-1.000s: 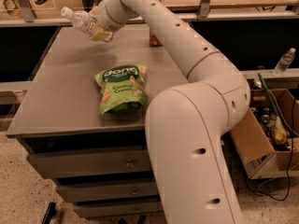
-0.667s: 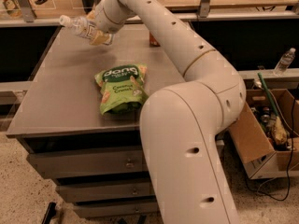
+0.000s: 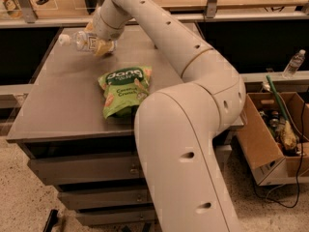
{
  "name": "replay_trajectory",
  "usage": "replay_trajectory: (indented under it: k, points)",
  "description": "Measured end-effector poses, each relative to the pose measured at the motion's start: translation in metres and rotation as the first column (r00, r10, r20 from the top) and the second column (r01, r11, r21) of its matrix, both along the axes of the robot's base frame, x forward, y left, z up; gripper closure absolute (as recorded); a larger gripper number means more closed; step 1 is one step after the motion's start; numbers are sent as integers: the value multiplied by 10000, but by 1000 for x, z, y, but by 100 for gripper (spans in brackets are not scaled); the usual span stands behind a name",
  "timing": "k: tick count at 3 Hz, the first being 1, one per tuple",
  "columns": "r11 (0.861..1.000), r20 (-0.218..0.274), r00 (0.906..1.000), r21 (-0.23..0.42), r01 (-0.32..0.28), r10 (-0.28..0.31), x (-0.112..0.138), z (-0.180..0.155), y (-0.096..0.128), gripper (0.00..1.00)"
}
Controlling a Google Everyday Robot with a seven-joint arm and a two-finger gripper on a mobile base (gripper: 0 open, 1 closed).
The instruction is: Knock blue plastic bottle over
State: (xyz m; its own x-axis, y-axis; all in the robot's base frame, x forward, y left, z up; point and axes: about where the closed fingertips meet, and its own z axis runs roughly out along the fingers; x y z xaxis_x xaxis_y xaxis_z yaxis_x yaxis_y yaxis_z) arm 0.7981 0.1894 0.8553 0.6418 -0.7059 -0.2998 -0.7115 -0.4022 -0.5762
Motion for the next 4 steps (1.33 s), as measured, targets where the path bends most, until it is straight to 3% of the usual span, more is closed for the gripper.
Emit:
replay_trajectory:
  k: [2, 3, 4]
  points:
    - [9846, 458, 9952, -1562, -781, 862, -7, -19, -12, 100]
    - [9801, 717, 9875, -1515, -1280, 1401, -8, -23, -17, 100]
    - [9802, 471, 9867, -1311, -1482, 1555, -12, -25, -20, 84]
